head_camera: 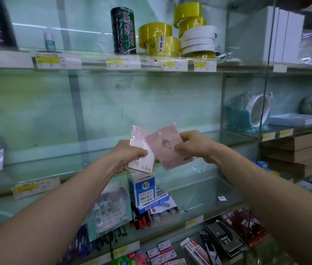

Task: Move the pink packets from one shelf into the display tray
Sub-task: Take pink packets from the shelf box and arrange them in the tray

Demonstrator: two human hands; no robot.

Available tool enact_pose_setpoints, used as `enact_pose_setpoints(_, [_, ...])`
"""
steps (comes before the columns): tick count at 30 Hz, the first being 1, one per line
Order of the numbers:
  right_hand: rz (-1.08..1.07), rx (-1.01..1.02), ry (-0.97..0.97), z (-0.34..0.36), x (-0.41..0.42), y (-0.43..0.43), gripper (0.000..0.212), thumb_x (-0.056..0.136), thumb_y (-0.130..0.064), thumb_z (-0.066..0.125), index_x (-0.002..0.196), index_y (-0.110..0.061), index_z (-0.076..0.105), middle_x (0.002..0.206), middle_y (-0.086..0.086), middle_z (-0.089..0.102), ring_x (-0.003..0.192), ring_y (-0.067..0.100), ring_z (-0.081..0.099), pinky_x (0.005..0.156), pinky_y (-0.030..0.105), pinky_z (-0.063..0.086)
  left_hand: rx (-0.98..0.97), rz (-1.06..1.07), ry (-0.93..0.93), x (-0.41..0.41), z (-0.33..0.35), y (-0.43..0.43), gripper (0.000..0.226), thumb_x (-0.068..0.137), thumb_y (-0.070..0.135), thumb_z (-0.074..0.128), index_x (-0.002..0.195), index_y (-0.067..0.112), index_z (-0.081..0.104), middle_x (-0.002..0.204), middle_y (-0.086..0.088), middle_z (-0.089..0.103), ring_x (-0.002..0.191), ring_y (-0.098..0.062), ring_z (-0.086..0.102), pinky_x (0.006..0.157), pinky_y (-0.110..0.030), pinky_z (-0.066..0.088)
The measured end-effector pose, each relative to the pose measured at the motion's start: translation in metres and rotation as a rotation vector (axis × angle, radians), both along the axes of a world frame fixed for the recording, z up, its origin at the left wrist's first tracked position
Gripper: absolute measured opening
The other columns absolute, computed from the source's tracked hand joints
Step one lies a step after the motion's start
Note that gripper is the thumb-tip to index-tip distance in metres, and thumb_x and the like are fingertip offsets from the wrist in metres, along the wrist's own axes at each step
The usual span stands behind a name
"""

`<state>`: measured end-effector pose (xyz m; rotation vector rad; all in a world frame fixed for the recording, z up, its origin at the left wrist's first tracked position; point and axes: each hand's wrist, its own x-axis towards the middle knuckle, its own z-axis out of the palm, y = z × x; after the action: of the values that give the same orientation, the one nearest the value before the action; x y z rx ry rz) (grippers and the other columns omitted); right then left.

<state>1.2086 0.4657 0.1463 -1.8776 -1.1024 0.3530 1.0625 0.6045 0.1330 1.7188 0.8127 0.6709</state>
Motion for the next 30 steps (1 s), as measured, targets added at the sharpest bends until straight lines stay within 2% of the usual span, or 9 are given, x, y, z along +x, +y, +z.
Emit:
enact_pose_setpoints(3, [0.003,-0.014,-0.106,-0.001,-0.001,-0.002,0.026,0.088,0.002,0.048,0.104,0.002,0.068,0.099,0.014,0.070,0.084,0.024,0.068,0.072,0.034,0.060,0.414,0.013,0.202,0.002,0.004,-0.008,0.009,0.084,0.006,0.064,0.092,0.010,0.062,0.087,-0.008,0.063,0.072,-0.021,0.060,0.057,-0.025,0.045])
enact_pose_setpoints(5, [-0.016,-0.037,-0.159,-0.001,0.003,-0.007,0.026,0.088,-0.003,0.049,0.104,-0.001,0.069,0.102,0.016,0.071,0.094,0.030,0.067,0.084,0.044,0.057,0.565,-0.013,0.300,0.006,0.007,-0.011,0.004,0.087,0.011,0.058,0.090,0.014,0.059,0.087,-0.006,0.061,0.078,-0.024,0.060,0.061,-0.027,0.047])
enact_pose_setpoints(8, [-0.055,-0.107,-0.266,0.000,0.012,-0.024,0.024,0.091,-0.013,0.049,0.100,-0.007,0.071,0.093,0.008,0.072,0.087,0.025,0.067,0.079,0.037,0.058,0.707,-0.078,0.431,0.013,0.010,-0.023,0.013,0.093,0.020,0.047,0.093,0.014,0.059,0.090,-0.006,0.063,0.082,-0.026,0.060,0.073,-0.034,0.051])
enact_pose_setpoints(11, [-0.150,-0.140,-0.442,0.001,0.021,-0.050,0.023,0.090,-0.023,0.053,0.082,-0.008,0.069,0.072,0.005,0.063,0.068,0.023,0.056,0.060,0.030,0.046,1.042,-0.016,0.581,0.031,0.012,-0.040,0.022,0.089,0.016,0.044,0.104,0.021,0.059,0.104,-0.003,0.065,0.096,-0.026,0.059,0.079,-0.034,0.042])
enact_pose_setpoints(14, [-0.261,-0.173,-0.588,0.002,0.032,-0.079,0.021,0.087,-0.026,0.054,0.079,-0.012,0.069,0.073,0.007,0.064,0.073,0.028,0.059,0.065,0.034,0.050,1.256,0.074,0.561,0.053,0.010,-0.062,0.025,0.086,0.008,0.045,0.099,0.022,0.060,0.101,-0.002,0.067,0.095,-0.027,0.060,0.075,-0.032,0.030])
enact_pose_setpoints(19, [-0.390,-0.306,-0.783,-0.003,0.055,-0.130,0.019,0.088,-0.021,0.055,0.095,-0.023,0.072,0.089,0.006,0.066,0.089,0.029,0.063,0.069,0.030,0.045,1.465,0.028,0.602,0.094,-0.001,-0.101,0.026,0.083,0.002,0.047,0.088,0.024,0.060,0.098,0.000,0.066,0.098,-0.025,0.058,0.092,-0.037,0.029])
enact_pose_setpoints(23, [-0.478,-0.418,-0.843,-0.012,0.073,-0.172,0.016,0.089,-0.019,0.056,0.097,-0.022,0.069,0.102,0.008,0.066,0.090,0.030,0.059,0.069,0.028,0.036,1.594,-0.054,0.626,0.128,-0.007,-0.138,0.034,0.083,0.000,0.048,0.100,0.025,0.064,0.102,0.000,0.062,0.106,-0.024,0.054,0.101,-0.041,0.026])
enact_pose_setpoints(27, [-0.582,-0.517,-0.869,-0.018,0.089,-0.209,0.027,0.086,-0.008,0.051,0.104,-0.018,0.067,0.106,0.010,0.065,0.100,0.031,0.061,0.071,0.030,0.038,1.659,-0.104,0.607,0.158,-0.008,-0.177,0.035,0.083,-0.001,0.048,0.103,0.023,0.063,0.105,-0.002,0.063,0.109,-0.025,0.053,0.108,-0.045,0.021])
enact_pose_setpoints(30, [-0.638,-0.557,-0.856,-0.024,0.106,-0.229,0.024,0.086,-0.009,0.053,0.103,-0.017,0.068,0.105,0.009,0.066,0.097,0.030,0.063,0.068,0.029,0.038,1.687,-0.141,0.583,0.182,-0.010,-0.203,0.033,0.085,0.002,0.049,0.106,0.023,0.064,0.108,-0.002,0.063,0.111,-0.024,0.053,0.110,-0.045,0.019])
